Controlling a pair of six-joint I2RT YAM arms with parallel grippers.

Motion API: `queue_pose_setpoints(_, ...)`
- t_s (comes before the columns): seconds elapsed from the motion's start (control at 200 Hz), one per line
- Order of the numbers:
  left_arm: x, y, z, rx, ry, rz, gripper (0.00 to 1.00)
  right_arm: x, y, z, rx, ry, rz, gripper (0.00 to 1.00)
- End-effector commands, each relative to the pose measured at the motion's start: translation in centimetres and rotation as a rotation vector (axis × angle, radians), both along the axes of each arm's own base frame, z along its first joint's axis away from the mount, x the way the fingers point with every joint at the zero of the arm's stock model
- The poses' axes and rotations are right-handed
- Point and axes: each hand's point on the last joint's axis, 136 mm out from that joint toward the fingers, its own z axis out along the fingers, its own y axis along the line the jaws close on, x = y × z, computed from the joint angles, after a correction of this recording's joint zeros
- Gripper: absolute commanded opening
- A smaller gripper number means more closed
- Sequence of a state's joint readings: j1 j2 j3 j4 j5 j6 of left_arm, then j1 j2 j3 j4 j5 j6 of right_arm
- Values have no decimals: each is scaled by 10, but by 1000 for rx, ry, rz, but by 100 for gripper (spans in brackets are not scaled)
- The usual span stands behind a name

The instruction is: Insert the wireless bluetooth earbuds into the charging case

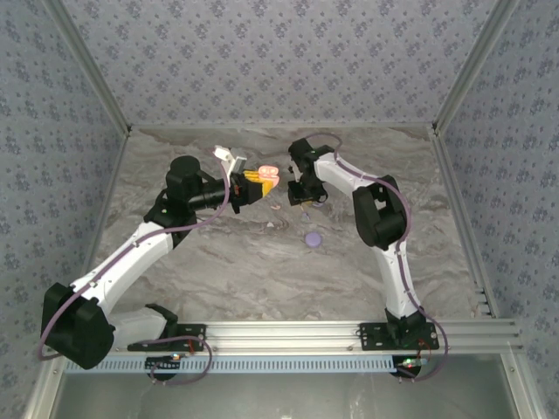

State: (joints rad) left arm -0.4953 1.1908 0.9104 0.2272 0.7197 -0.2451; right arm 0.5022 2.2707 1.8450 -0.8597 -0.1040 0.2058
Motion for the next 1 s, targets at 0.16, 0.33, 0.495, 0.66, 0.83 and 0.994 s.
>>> queue_pose_setpoints(0.16,-3,4,9,-12,-36,4,8,-2,0,-11,-61,32,-40,37)
queue_pose_setpoints(0.33,-4,5,9,-13,-36,6,8,-5,1,-16,-94,40,-27,36)
queue_pose_setpoints(0.495,-4,6,8,-12,-38,9,8,-6,-3,-18,-124,43,-28,35)
queue_pose_setpoints(0.66,-4,7,9,-14,-38,11,8,-9,-4,-20,-151,45,-20,34)
queue_pose_setpoints(0.83,-4,7,9,-16,-40,11,8,-11,-7,-23,-179,48,-15,32)
queue_pose_setpoints(0.994,-3,7,10,-16,-43,15,8,-13,-9,-25,-196,53,-15,27)
